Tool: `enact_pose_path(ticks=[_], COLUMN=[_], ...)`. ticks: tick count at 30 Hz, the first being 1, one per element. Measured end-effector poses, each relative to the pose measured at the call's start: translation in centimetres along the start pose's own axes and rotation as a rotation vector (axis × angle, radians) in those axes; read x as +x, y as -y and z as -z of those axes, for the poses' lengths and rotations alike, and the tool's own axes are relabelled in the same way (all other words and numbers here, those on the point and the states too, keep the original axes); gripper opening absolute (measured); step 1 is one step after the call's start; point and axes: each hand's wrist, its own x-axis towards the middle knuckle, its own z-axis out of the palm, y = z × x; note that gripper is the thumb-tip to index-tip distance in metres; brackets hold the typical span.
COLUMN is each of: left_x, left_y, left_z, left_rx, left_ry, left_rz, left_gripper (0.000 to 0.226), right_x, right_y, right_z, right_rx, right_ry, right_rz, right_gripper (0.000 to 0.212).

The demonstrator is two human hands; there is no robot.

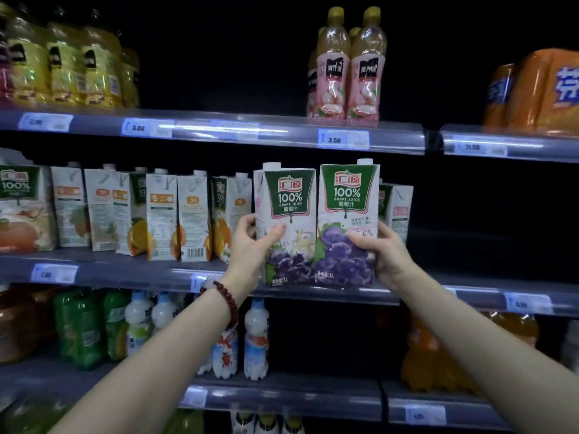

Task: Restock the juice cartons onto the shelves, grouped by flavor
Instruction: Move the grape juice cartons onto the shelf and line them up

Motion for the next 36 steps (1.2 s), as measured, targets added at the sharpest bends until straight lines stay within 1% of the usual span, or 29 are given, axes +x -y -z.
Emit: enact_pose_path(ticks=[3, 7, 9, 14, 16, 18, 21, 24, 30, 33, 35, 36], left_x=[-1.6, -3.7, -4.8, -7.8, -9.0, -10.0, -11.5, -13.1, -17.0, -19.6, -21.4, -22.2], left_y=[0.9, 2.2, 2.6, 3.4, 3.6, 3.7, 3.8, 4.2, 5.3, 5.9, 6.3, 6.4], left_z=[-0.9, -2.1, -2.9, -5.1, -6.1, -7.3, -9.7, -12.5, -19.3, -23.2, -25.7, -26.9], left_rx=[-0.074, -0.143, -0.159, -0.223, -0.235, -0.231, -0.258, -0.279, -0.286, -0.285, -0.292, -0.298], left_ry=[0.047, 0.098, 0.117, 0.185, 0.213, 0.237, 0.268, 0.306, 0.321, 0.328, 0.338, 0.338], left_rz=[0.061, 0.16, 0.214, 0.368, 0.421, 0.443, 0.454, 0.463, 0.499, 0.535, 0.557, 0.57], left_gripper=[0.032, 0.038, 0.035, 0.042, 0.04, 0.039, 0.049, 0.052, 0.061, 0.063, 0.064, 0.063], right_x=[-2.1, -5.3, -6.9, -10.1, -11.2, -12.3, -13.9, -15.7, -19.5, -21.8, -23.3, -24.0], right_y=[-0.1, -0.9, -1.0, -1.2, -1.2, -1.1, -0.6, 0.0, 1.8, 3.0, 3.6, 3.9], right_z=[1.8, 4.0, 5.0, 8.3, 9.6, 11.0, 13.3, 16.1, 22.6, 26.5, 29.3, 30.6], right_rx=[-0.021, -0.009, -0.018, -0.046, -0.063, -0.067, -0.066, -0.068, -0.065, -0.075, -0.074, -0.072], right_ry=[-0.003, -0.062, -0.093, -0.149, -0.155, -0.17, -0.209, -0.241, -0.323, -0.335, -0.354, -0.366], right_rz=[-0.007, -0.042, -0.064, -0.103, -0.116, -0.122, -0.124, -0.12, -0.113, -0.13, -0.13, -0.122], right_gripper=[0.064, 0.048, 0.042, 0.051, 0.045, 0.041, 0.043, 0.038, 0.033, 0.038, 0.051, 0.062])
